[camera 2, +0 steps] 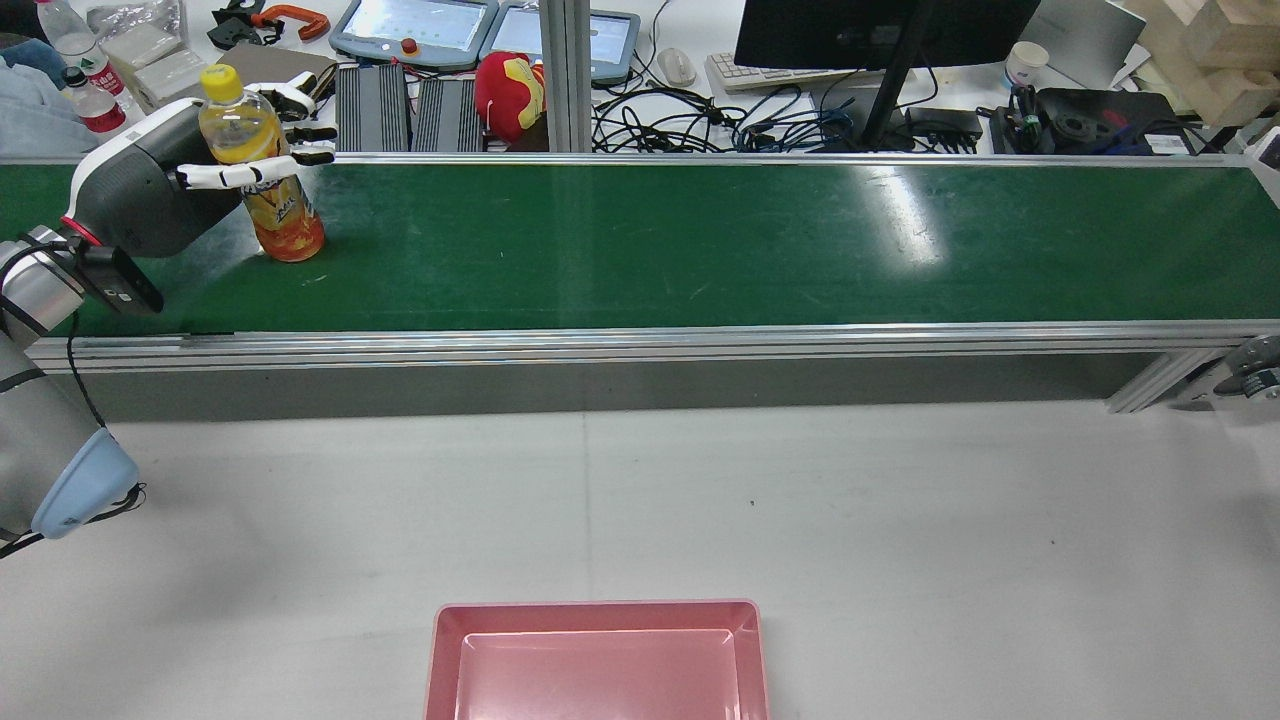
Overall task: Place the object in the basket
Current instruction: 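Close the left hand fingers around the juice bottle, then lift the bottle and carry it toward the pink tray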
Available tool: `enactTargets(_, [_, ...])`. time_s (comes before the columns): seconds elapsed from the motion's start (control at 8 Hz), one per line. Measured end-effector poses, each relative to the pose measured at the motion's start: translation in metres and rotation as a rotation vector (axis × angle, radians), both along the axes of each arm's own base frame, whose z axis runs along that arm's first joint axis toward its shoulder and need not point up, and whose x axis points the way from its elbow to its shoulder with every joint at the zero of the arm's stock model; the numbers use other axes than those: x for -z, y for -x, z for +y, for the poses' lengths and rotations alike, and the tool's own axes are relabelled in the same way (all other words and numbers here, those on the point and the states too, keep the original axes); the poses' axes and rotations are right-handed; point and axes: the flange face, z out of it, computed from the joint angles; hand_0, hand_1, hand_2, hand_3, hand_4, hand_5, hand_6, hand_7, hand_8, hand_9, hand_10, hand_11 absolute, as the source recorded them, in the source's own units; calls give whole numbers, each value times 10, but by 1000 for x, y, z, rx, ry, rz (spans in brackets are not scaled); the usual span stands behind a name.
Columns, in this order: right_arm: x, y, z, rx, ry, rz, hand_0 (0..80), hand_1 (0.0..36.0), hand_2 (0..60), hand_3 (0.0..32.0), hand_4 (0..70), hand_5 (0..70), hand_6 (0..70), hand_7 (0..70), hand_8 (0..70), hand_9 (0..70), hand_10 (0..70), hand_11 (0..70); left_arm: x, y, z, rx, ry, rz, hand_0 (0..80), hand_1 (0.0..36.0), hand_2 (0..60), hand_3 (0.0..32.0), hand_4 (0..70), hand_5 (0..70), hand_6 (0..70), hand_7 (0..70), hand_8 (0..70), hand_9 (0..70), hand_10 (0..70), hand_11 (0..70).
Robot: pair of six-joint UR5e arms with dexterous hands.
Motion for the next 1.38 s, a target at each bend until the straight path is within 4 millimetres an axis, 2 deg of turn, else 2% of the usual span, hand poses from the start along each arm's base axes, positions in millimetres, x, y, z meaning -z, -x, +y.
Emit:
enactTargets(0.12, [0, 0, 0, 0, 0, 0, 0, 0, 0, 0, 0, 0, 0, 0, 0, 0, 0, 0, -3, 1, 0, 0, 17, 15, 659, 360, 600, 0, 700, 700, 700, 700, 700, 700, 700, 700])
enactTargets(0.25, [0, 0, 0, 0, 0, 0, 0, 0, 0, 0, 0, 0, 0, 0, 0, 0, 0, 0, -5, 2, 1, -4, 26, 25, 740, 360, 600, 0, 700, 700, 700, 700, 700, 700, 700, 700])
enactTargets(0.38, [0, 0, 0, 0, -1, 0, 0, 0, 0, 0, 0, 0, 0, 0, 0, 0, 0, 0, -5, 3, 2, -8, 29, 31, 800, 360, 600, 0, 700, 700, 700, 700, 700, 700, 662, 700])
enactTargets(0.5, [1, 0, 0, 0, -1, 0, 0, 0, 0, 0, 0, 0, 0, 0, 0, 0, 0, 0, -1, 3, 3, -13, 22, 38, 800, 360, 600, 0, 700, 700, 700, 700, 700, 700, 606, 700])
enactTargets(0.75, [1, 0, 0, 0, -2, -1, 0, 0, 0, 0, 0, 0, 0, 0, 0, 0, 0, 0, 25, -3, 12, -62, -25, 50, 800, 360, 600, 0, 700, 700, 700, 700, 700, 700, 598, 700])
enactTargets(1.0, [1, 0, 0, 0, -3, 0, 0, 0, 0, 0, 0, 0, 0, 0, 0, 0, 0, 0, 71, -41, 53, -178, -101, 86, 800, 360, 600, 0, 700, 700, 700, 700, 700, 700, 551, 700])
enactTargets(1.25, [1, 0, 0, 0, -2, 0, 0, 0, 0, 0, 0, 0, 0, 0, 0, 0, 0, 0, 109, -109, 119, -334, -156, 134, 800, 360, 600, 0, 700, 700, 700, 700, 700, 700, 517, 700])
enactTargets(1.38, [1, 0, 0, 0, -2, 0, 0, 0, 0, 0, 0, 0, 0, 0, 0, 0, 0, 0, 117, -152, 160, -423, -172, 139, 800, 360, 600, 0, 700, 700, 700, 700, 700, 700, 498, 700])
